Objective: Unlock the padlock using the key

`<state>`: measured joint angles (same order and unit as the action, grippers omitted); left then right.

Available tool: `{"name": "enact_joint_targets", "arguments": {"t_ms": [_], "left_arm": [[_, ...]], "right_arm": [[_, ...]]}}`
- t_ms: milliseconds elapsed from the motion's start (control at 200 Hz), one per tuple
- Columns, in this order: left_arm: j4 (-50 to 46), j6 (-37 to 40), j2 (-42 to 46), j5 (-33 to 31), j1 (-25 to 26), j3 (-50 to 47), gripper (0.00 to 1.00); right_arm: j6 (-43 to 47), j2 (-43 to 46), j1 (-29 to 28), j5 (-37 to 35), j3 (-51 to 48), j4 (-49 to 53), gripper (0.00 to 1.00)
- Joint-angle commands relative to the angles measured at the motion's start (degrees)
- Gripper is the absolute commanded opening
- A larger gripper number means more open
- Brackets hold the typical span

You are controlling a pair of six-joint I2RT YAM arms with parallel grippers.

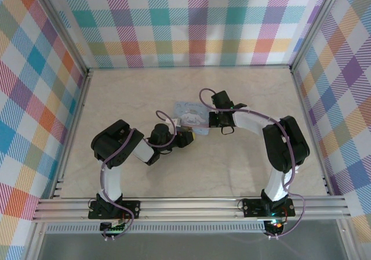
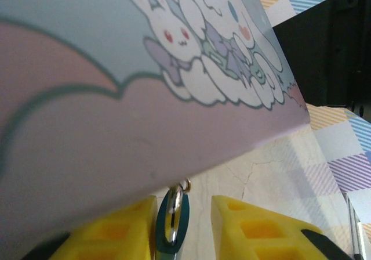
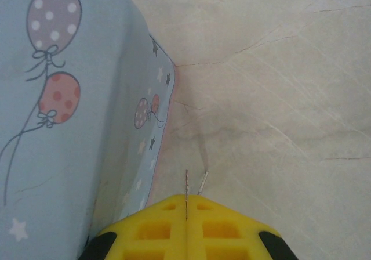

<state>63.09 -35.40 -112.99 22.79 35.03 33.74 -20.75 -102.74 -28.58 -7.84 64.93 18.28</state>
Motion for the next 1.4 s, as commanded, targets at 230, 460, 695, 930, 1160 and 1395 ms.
{"name": "enact_joint_targets", "arguments": {"t_ms": [230,460,695,930,1160,1395], "left_arm": [[-9.7,0.8,-0.7,2.8,-1.3,1.4,0.13],[-20.8,1.8,2.4,4.9,-2.0,3.6,0.10],[-42.6,5.0,7.8,7.6,-2.6,10.3,0.07],[-56.0,5.0,9.6,10.7,-3.6,17.4,0.07],[-55.9,-1.6,8.5,13.0,-3.6,21.6,0.08],[-49.6,-9.6,5.8,14.0,-3.6,24.4,0.08]], "right_arm": [[-0.8,2.8,-0.4,1.2,-1.5,-1.6,0.00],[0.0,4.5,-0.3,0.8,-2.2,-1.4,0.00],[1.2,10.1,0.4,1.9,-5.3,-2.2,0.00],[1.3,19.4,2.4,7.8,-12.5,-5.6,0.00],[0.4,28.6,3.7,13.7,-19.0,-8.4,0.00],[-0.9,35.2,4.4,20.8,-25.5,-14.6,0.00]]}}
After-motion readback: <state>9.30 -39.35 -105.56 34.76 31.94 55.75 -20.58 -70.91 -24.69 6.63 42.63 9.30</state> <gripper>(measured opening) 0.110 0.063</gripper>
